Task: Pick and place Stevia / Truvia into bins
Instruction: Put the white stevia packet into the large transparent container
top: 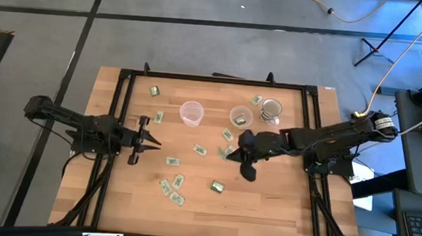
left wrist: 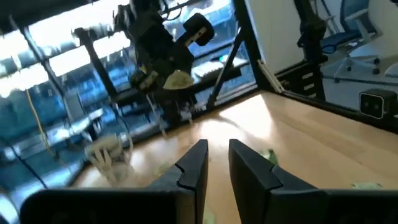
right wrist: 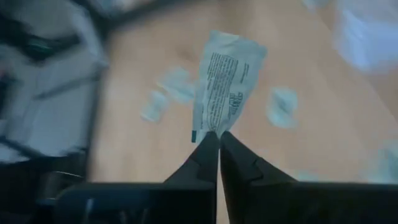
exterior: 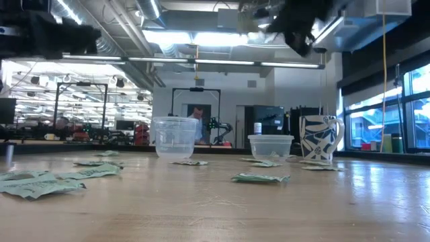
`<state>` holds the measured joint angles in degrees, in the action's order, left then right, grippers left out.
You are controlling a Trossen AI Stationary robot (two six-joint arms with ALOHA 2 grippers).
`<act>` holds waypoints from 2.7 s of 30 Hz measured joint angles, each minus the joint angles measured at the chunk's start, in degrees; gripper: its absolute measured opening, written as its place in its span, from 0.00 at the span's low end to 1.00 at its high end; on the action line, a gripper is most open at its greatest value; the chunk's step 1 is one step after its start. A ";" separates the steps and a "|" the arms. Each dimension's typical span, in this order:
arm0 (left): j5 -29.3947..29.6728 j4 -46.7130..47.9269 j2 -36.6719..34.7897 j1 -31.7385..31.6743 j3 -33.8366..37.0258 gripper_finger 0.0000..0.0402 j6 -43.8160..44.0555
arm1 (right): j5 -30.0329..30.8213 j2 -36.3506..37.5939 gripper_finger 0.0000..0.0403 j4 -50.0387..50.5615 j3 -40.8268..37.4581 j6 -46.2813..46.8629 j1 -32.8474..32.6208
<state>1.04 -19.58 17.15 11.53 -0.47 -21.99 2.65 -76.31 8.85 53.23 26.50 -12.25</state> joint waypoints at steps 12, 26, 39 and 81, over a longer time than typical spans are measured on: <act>0.79 -14.86 23.00 0.00 -6.44 0.37 0.27 | -9.51 -8.05 0.02 -17.52 -0.26 -2.68 0.77; -2.15 -15.40 48.22 -0.02 -21.25 0.40 7.59 | -23.86 -19.35 0.02 -26.27 4.98 -4.72 3.52; -5.37 -16.77 57.65 0.39 -29.78 0.39 7.77 | -24.83 -19.91 0.02 -26.22 5.94 -4.75 3.52; -5.77 -16.45 57.74 4.07 -31.47 0.01 4.73 | -24.80 -19.85 0.12 -25.69 5.86 -6.18 3.52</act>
<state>-4.73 -36.03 74.89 15.59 -31.94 -17.26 -22.15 -96.16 -16.84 59.09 20.32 -8.73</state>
